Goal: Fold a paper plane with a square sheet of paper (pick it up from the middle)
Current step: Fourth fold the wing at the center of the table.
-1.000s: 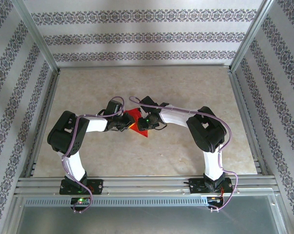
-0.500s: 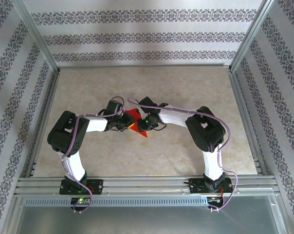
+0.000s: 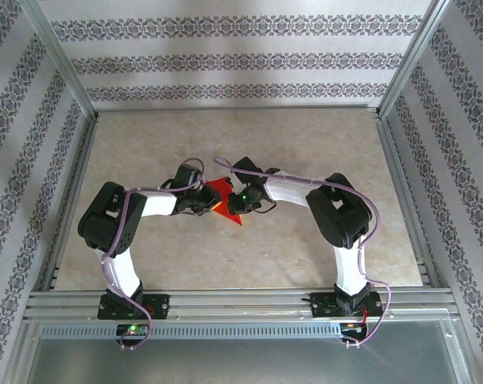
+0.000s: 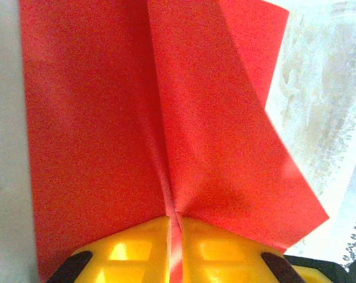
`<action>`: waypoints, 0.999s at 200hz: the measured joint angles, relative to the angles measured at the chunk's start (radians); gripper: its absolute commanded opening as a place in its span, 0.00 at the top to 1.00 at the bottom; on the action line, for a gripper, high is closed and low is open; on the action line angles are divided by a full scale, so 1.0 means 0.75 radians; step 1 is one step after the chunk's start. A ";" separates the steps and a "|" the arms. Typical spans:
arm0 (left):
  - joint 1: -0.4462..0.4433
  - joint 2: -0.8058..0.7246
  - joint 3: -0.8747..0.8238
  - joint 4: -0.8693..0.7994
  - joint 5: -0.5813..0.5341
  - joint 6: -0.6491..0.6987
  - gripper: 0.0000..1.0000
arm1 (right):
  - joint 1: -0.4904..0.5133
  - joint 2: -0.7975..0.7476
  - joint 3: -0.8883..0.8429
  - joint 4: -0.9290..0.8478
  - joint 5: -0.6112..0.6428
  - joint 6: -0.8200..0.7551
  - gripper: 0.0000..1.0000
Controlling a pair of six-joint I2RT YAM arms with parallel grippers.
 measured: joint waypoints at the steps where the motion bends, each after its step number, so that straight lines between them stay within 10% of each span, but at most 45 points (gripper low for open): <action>1: 0.000 0.000 0.001 -0.001 0.000 0.000 0.86 | -0.002 0.000 -0.002 0.002 -0.004 0.000 0.91; 200: 0.000 -0.071 -0.030 0.165 0.060 -0.015 0.86 | -0.191 0.067 -0.150 0.326 -0.499 0.237 0.92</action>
